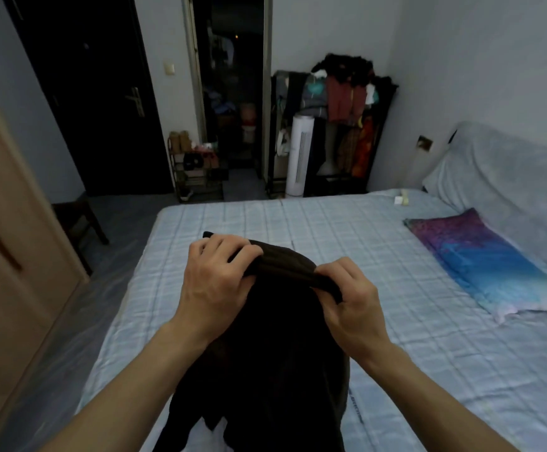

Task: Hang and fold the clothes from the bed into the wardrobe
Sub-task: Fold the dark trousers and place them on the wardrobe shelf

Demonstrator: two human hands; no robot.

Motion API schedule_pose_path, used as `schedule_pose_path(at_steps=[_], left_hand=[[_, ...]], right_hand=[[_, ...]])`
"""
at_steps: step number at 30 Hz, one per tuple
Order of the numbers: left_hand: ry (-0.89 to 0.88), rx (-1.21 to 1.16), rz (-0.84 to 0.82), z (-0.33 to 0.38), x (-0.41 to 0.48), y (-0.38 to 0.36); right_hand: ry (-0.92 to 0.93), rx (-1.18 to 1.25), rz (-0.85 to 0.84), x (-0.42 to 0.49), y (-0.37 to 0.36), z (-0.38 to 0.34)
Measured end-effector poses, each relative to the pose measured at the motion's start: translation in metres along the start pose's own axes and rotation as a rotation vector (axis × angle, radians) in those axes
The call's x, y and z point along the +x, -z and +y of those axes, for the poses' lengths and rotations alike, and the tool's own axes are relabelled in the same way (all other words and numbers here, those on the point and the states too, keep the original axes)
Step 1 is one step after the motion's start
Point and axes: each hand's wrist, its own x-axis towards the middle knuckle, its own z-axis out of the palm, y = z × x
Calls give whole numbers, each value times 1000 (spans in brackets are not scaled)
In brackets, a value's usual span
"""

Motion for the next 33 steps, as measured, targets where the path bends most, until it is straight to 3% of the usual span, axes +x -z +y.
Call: schedule_pose_path(at_steps=[3, 8, 10, 13, 19, 21, 25, 28, 31, 33], left_hand=[[69, -13, -36, 5, -18, 20], [571, -145, -320, 32, -48, 37], [653, -298, -369, 47, -50, 44], [671, -468, -371, 69, -45, 57], [677, -692, -555, 124, -43, 85], [686, -756, -492, 145, -49, 91], [687, -564, -216, 187, -67, 97], [629, -501, -172, 210, -82, 109], [541, -468, -204, 223, -94, 127], [505, -452, -190, 231, -98, 138]], right_hand=[[48, -50, 38, -20, 16, -23], [85, -79, 59, -62, 44, -45], [91, -72, 28, -78, 57, -51], [75, -41, -28, -98, 75, -52], [71, -28, -78, -145, 107, -50], [49, -1, -107, -160, 115, -48], [69, 68, -319, -192, 126, -45], [101, 135, -486, -202, 140, -52], [81, 284, -260, -186, 159, -66], [120, 243, -169, -165, 168, -74]])
